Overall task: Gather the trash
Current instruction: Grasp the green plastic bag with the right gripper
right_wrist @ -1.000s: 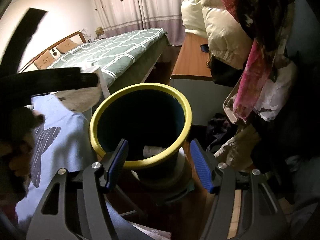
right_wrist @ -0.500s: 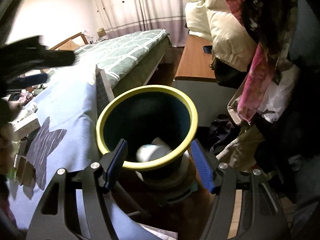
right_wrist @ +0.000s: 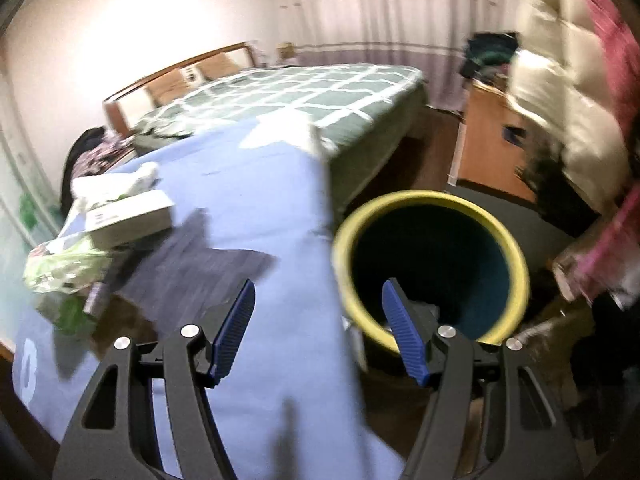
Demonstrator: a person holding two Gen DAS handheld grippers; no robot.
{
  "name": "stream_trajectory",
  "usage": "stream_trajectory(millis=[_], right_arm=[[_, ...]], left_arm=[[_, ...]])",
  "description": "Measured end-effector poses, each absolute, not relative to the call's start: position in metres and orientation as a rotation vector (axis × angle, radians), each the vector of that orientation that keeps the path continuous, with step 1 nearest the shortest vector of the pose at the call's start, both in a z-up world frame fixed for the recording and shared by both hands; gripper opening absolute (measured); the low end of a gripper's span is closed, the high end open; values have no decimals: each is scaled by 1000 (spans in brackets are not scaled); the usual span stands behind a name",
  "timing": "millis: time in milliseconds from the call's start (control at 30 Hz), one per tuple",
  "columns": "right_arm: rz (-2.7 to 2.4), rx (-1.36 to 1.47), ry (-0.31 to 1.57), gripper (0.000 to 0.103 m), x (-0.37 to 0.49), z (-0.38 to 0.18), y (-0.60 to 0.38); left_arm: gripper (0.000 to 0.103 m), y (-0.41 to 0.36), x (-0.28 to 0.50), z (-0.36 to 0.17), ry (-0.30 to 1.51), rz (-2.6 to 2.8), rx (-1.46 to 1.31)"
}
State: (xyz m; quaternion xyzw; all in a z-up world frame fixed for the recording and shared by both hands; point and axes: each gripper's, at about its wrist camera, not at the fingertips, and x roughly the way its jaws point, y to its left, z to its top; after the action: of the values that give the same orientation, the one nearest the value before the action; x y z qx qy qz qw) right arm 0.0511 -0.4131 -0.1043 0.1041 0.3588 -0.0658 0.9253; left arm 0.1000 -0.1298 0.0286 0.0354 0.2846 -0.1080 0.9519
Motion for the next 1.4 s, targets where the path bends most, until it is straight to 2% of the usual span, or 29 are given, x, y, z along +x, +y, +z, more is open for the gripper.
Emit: stream_trajectory(millis=[133,400,633,967,1133,1167,1200,1267,1400], right_arm=[[-29,158,721,63,69,-92,-365],[224,60,676,63,82,-65,-260],[334,-57,686,63,95,-63,-189],[328,-102,745,62,112,-86,-163],[333,-83,759,36,118,-91,-165],[340,-77,756,25,119,-91,-166],[341,-73,749,18,118,-90,-166],[349,-63,735,10,117,-87,-168],[383,-38,709,4,112,-78,-171]], left_arm=[[98,-61,90,20,592,-70,36],[98,19,74,-2,614,88,0],[98,35,66,-7,607,108,-23],[98,35,73,-13,630,99,-40],[98,28,75,-18,644,84,-37],[98,27,75,-19,647,82,-37],[98,27,75,-19,647,81,-37],[98,25,75,-20,648,77,-37],[98,21,75,-21,650,67,-33]])
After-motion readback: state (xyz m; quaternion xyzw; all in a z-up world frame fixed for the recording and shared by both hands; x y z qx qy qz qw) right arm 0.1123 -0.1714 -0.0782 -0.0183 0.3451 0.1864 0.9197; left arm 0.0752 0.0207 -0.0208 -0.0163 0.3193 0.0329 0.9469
